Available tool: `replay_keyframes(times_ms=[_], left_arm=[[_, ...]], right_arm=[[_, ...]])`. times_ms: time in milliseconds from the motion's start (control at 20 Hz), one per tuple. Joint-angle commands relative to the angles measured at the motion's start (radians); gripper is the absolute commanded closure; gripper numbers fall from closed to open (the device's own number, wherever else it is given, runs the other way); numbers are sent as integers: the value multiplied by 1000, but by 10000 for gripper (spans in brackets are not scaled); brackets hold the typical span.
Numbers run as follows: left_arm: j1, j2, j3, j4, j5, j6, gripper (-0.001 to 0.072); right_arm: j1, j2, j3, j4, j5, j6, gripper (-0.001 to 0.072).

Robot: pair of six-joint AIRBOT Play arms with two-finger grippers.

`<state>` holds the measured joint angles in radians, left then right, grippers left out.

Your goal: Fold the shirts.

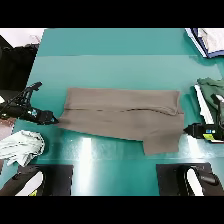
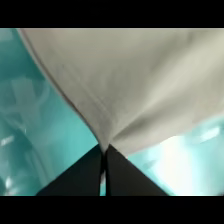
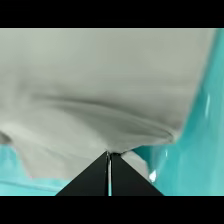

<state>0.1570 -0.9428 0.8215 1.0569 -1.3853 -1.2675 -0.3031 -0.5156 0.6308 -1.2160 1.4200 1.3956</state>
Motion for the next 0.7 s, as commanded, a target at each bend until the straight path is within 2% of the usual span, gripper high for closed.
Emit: replay_keyframes(times_ms=[0,250,650], left_arm=[[1,-19,4,-45,144,-19,682],[1,-83,71,-47,336,-72,682],[1,-306,181,-130,466,-67,681]], right_arm=[[95,-94,90,25,-125,3,698],[130,-389,293,-71,-158,36,699],[131,-711,520,-66,-196,36,698]])
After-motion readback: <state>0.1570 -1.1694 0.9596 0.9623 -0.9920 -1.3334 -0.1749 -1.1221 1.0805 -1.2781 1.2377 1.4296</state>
